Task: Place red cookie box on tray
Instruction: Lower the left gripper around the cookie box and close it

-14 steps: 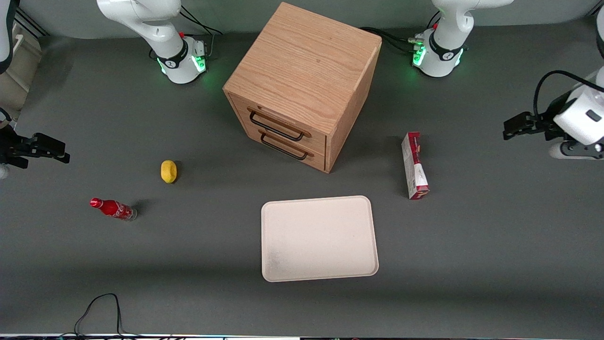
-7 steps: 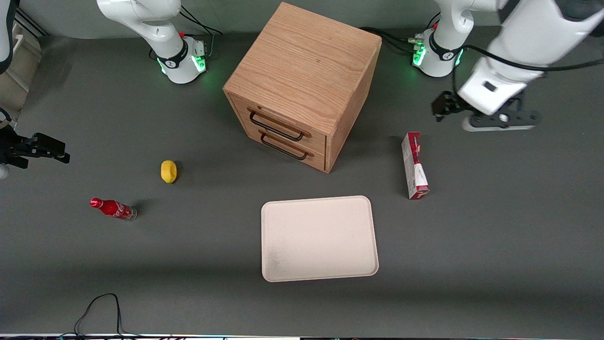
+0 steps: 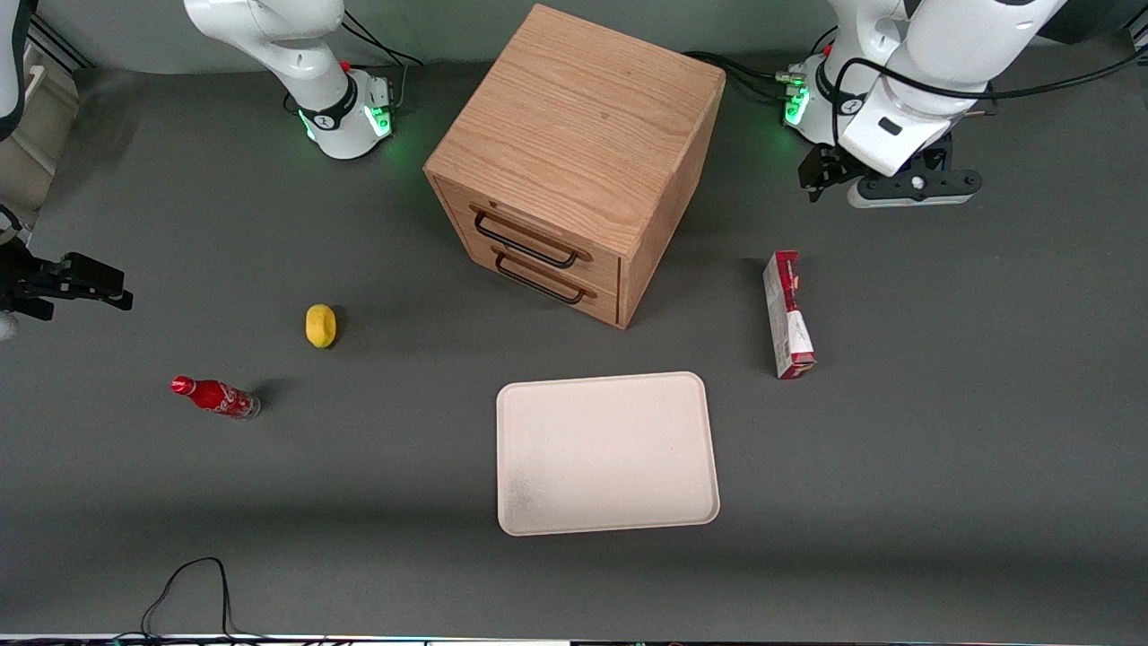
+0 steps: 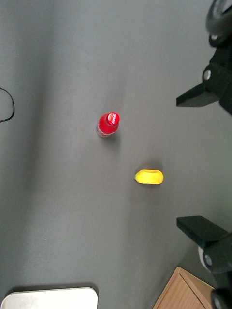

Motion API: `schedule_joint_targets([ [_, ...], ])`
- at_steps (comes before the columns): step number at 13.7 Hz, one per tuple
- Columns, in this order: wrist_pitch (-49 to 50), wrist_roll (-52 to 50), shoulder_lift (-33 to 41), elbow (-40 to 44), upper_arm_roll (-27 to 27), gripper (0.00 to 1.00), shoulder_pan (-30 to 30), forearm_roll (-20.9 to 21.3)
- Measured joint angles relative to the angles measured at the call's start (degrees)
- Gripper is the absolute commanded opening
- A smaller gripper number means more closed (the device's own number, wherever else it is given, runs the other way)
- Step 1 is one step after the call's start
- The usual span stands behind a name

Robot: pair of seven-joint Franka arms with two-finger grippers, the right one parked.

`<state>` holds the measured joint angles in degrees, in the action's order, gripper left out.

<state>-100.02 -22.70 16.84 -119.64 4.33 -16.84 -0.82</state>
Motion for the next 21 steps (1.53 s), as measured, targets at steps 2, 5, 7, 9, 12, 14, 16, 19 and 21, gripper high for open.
schedule_joint_targets([
  [2, -2.8, 0.0, -0.3, -1.7, -0.2, 1.0, 0.1, 0.0],
  [5, -12.6, 0.0, -2.7, -8.0, -0.2, 1.0, 0.1, 0.0],
  [7, -20.9, 0.0, -6.4, -12.6, -0.2, 1.0, 0.1, 0.0],
  [9, -27.8, 0.0, -10.8, -15.6, -0.2, 1.0, 0.1, 0.0],
  [12, -34.0, 0.1, -16.0, -17.0, -0.2, 1.0, 0.1, 0.1],
  [14, -36.5, 0.1, -18.3, -17.0, -0.2, 1.0, 0.1, 0.2],
  [16, -38.9, 0.1, -20.3, -17.1, -0.2, 1.0, 0.1, 0.8],
  [19, -41.7, 0.4, -22.9, -17.1, -0.3, 1.0, 1.0, 2.3],
  [21, -43.4, 1.0, -24.3, -17.1, -0.3, 1.0, 1.8, 2.5],
])
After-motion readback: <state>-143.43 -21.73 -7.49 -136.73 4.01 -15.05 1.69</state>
